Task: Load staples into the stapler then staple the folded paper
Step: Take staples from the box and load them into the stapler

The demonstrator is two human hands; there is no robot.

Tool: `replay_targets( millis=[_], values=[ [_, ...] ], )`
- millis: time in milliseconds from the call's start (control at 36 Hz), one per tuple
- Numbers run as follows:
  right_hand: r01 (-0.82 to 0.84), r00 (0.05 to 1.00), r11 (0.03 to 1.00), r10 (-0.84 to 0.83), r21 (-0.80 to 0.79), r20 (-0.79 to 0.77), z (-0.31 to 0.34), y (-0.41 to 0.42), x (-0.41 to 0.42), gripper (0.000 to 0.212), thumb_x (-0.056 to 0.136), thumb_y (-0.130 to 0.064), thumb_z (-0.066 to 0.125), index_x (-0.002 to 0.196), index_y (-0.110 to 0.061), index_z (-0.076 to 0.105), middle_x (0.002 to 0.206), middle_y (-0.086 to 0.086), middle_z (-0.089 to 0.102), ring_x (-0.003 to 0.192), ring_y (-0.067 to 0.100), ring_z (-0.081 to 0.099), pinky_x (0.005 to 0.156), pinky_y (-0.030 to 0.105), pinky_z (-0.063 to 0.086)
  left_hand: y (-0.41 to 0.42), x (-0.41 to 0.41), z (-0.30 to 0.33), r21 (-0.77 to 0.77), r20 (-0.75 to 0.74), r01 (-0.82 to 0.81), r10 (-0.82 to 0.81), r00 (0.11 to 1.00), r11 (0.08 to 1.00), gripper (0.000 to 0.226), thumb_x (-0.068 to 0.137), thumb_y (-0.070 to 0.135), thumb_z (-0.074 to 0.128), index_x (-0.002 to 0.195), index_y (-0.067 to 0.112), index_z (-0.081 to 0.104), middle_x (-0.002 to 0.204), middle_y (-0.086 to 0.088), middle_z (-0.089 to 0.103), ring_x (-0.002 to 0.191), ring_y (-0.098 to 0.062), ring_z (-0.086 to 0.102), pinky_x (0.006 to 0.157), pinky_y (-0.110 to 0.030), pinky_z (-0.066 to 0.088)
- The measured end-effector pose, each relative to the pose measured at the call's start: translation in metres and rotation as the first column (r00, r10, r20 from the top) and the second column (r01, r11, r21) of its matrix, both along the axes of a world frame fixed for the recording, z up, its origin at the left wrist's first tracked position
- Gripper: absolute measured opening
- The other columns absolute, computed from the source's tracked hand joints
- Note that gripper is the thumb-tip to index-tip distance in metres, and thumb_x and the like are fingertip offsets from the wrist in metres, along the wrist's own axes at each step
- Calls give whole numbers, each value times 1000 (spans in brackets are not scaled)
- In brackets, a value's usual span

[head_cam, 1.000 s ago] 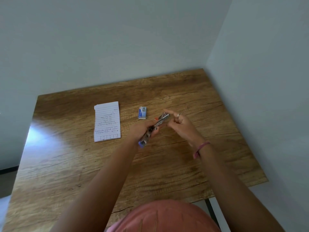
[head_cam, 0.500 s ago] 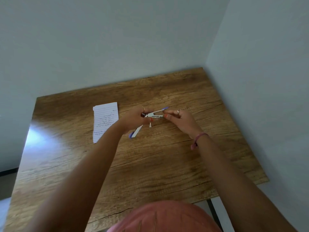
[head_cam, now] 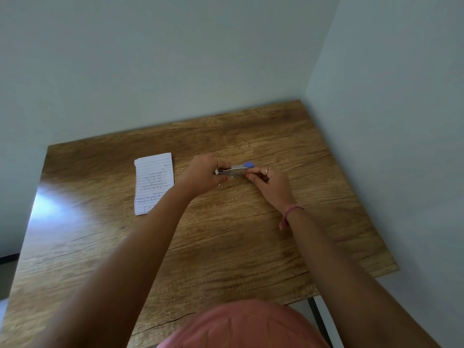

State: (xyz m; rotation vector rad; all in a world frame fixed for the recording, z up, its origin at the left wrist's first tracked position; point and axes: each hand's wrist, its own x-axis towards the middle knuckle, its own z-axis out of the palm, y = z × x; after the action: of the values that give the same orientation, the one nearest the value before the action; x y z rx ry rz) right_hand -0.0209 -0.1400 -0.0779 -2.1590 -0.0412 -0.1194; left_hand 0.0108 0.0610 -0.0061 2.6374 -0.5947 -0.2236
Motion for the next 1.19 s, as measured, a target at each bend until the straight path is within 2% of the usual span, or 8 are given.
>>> replay_targets(
  millis=[167,278,417,611,778,972,1056,1194],
  values=[
    [111,994,972,-109,207,-19,2,-2,-1,17,89,-20,67,106,-19,72,94,-9,70,91,5,65,78,11,49,-1,-2,-5,-246,-132,-298,272,953,922,31,80,18,76,111,19,71,93,7,67,78,-1,56,65,-9,37],
    [176,984,948,-171,266,-43,2,-2,-1,17,90,-14,65,106,-16,71,91,-13,69,92,4,65,83,20,52,2,-1,-4,-477,-480,-564,337,810,674,24,78,7,78,99,13,69,95,-6,74,79,-20,72,75,-32,59],
    [192,981,945,-191,266,-30,2,-2,0,16,90,-16,65,105,-18,71,90,-18,68,88,-4,64,81,20,53,1,2,0,-553,-794,-770,78,603,318,25,88,0,63,110,-13,62,86,-20,68,53,-14,64,60,-25,54],
    [59,987,876,21,478,-161,16,-2,6,39,89,-24,66,127,-25,56,114,-9,68,106,6,64,90,22,52,-8,3,-1,-413,-898,-907,-203,389,87,13,91,3,61,98,-7,65,88,-19,74,72,-20,74,58,-25,60],
    [47,963,799,124,600,-241,31,5,19,29,93,-27,61,118,-41,57,108,-18,71,101,2,66,77,22,54,-20,7,-7,-340,-895,-939,-321,309,45,16,95,3,54,103,-9,61,94,-24,73,79,-24,75,68,-31,61],
    [44,926,700,240,713,-293,40,8,32,15,90,-24,64,103,-19,70,94,-1,74,91,13,67,91,34,52,-23,11,-6,-328,-849,-942,-457,264,65,26,87,5,57,108,-11,61,100,-28,70,82,-28,74,75,-34,59],
    [76,910,659,262,749,-323,43,7,36,15,81,-29,68,94,-21,70,88,-2,74,87,14,67,92,35,50,-21,13,-6,-342,-846,-935,-464,263,94,26,92,7,54,111,-10,60,101,-28,71,83,-27,74,70,-33,61],
    [112,880,477,360,872,-310,43,11,37,15,83,-21,65,97,-15,66,89,1,74,80,13,68,79,28,53,-16,15,-7,-369,-874,-912,-403,273,182,26,97,12,53,115,-5,59,96,-23,73,79,-21,75,57,-25,60]
  ],
)
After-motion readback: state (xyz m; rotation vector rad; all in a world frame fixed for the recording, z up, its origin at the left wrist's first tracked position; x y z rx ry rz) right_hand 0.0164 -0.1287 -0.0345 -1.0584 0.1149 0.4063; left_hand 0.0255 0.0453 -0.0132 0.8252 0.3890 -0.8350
